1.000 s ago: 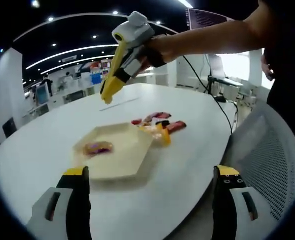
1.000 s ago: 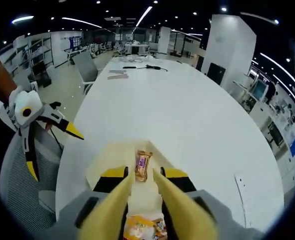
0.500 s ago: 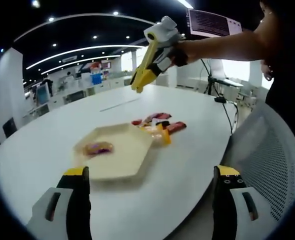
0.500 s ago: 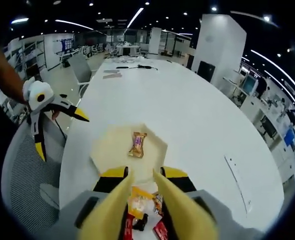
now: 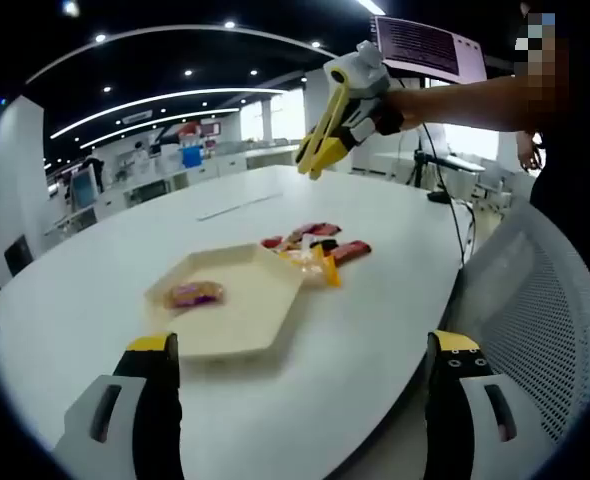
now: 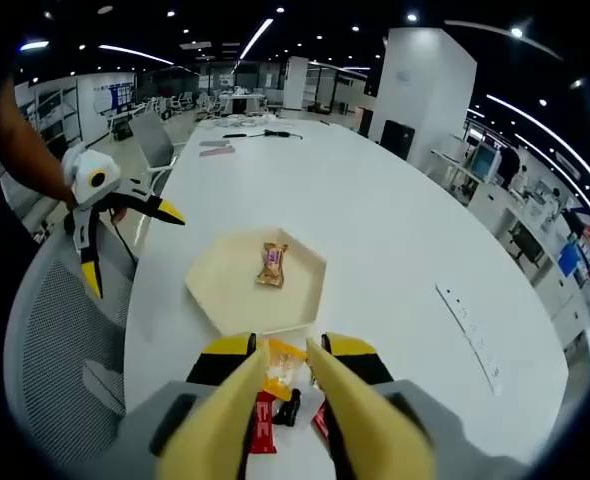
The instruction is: Place the target food into the container with the food tongs after gripping and lifting it, then release it inside without dropping or visibly crushing the food.
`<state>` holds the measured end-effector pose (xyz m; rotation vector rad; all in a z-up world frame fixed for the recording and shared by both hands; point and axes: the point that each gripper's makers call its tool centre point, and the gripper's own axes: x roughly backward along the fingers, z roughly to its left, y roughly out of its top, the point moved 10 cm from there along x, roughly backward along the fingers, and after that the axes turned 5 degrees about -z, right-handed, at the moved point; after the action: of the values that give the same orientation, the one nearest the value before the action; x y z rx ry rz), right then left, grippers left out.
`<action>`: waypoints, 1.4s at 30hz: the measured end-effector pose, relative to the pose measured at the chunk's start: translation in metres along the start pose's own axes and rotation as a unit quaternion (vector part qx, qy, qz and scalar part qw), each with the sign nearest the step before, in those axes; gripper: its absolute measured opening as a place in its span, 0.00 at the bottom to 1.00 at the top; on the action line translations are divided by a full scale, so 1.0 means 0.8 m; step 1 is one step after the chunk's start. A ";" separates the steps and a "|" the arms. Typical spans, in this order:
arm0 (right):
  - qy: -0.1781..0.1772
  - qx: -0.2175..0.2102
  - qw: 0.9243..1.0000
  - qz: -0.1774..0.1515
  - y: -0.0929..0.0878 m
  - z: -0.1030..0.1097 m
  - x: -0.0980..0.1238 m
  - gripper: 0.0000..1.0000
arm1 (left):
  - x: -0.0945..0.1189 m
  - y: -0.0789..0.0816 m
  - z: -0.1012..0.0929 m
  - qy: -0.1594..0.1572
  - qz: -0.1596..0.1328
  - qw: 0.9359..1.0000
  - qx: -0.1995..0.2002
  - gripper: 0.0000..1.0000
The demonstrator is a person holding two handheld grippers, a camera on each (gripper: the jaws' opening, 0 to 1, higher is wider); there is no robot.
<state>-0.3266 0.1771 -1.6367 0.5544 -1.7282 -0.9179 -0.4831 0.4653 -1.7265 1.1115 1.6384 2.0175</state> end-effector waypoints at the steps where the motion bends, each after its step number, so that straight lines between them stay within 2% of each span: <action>1: -0.004 -0.002 1.000 -0.001 -0.003 0.000 0.003 0.25 | 0.000 0.000 0.000 0.000 0.000 1.000 0.001 0.99; 12: -0.015 -0.011 1.000 0.005 -0.026 0.003 0.026 0.25 | -0.001 0.000 0.000 -0.002 0.002 1.000 0.002 0.99; 19: -0.023 -0.013 1.000 0.010 -0.041 0.005 0.031 0.25 | -0.001 -0.001 0.000 -0.004 0.004 1.000 0.000 0.99; 32: -0.032 -0.021 0.999 0.006 -0.056 0.005 0.025 0.26 | -0.002 -0.001 -0.001 -0.008 0.005 1.000 -0.001 1.00; 42: -0.033 -0.038 0.999 0.006 -0.083 0.008 0.004 0.26 | -0.002 -0.001 -0.001 -0.008 0.007 1.000 -0.001 0.99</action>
<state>-0.3381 0.1368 -1.6889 0.4676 -1.7463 -0.9989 -0.4831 0.4639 -1.7281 1.1383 1.6240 2.0143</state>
